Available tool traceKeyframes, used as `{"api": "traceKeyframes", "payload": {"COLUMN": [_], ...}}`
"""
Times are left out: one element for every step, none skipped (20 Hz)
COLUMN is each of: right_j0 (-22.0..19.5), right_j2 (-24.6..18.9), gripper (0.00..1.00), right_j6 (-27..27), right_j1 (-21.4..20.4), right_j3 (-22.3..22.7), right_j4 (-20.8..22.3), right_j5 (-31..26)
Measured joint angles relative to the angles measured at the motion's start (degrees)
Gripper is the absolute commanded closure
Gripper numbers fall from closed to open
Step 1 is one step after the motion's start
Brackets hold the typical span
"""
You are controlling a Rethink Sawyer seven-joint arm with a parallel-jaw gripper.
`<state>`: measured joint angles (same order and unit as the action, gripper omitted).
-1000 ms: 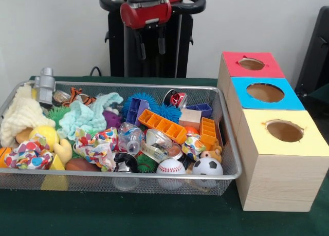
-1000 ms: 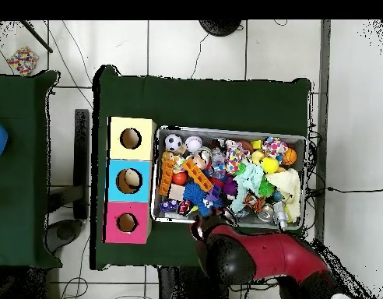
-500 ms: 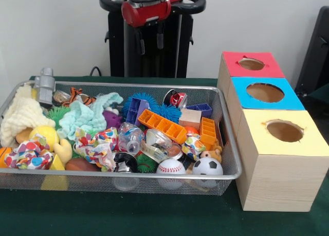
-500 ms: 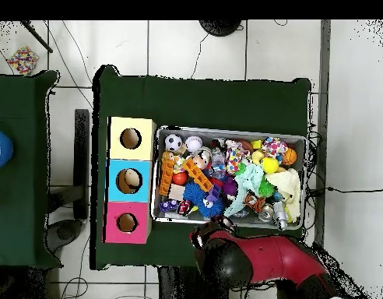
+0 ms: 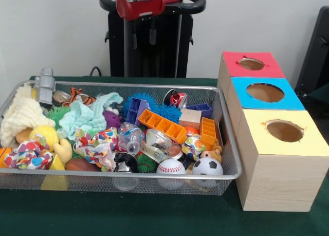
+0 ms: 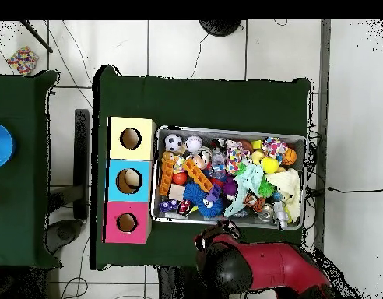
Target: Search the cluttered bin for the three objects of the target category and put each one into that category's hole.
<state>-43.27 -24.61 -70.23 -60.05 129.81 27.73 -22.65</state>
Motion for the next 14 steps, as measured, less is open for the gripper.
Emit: {"api": "traceKeyframes", "payload": {"right_j0": [0.6,2.13,2.57,3.02,4.18,4.46,4.68,4.69,4.7,4.64,4.49,4.39,4.23,4.15], "right_j2": [1.01,3.64,4.45,5.26,7.79,8.78,9.94,10.71,11.47,12.29,13.38,14.07,15.46,16.06], "gripper": [0.0,0.0,0.0,0.0,0.0,0.0,0.0,0.0,0.0,0.0,0.0,0.0,0.0,0.0], "right_j6": [-0.08,-0.38,-0.48,-0.59,-1.0,-1.22,-1.59,-1.92,-2.25,-2.67,-3.28,-3.67,-4.51,-4.85], "right_j1": [-0.05,-0.13,-0.13,-0.13,-0.04,0.09,0.39,0.73,1.07,1.56,2.45,3.07,4.5,5.23], "right_j3": [-0.03,-0.07,-0.06,-0.06,-0.05,-0.04,-0.04,-0.02,0.01,0.07,0.17,0.2,0.2,0.2], "right_j4": [-0.02,0.0,0.0,0.0,-0.15,-0.31,-0.65,-0.94,-1.23,-1.6,-2.19,-2.49,-2.88,-2.88], "right_j5": [0.0,0.0,0.0,0.0,0.0,0.0,0.06,0.19,0.33,0.68,1.37,1.95,3.41,4.35]}}
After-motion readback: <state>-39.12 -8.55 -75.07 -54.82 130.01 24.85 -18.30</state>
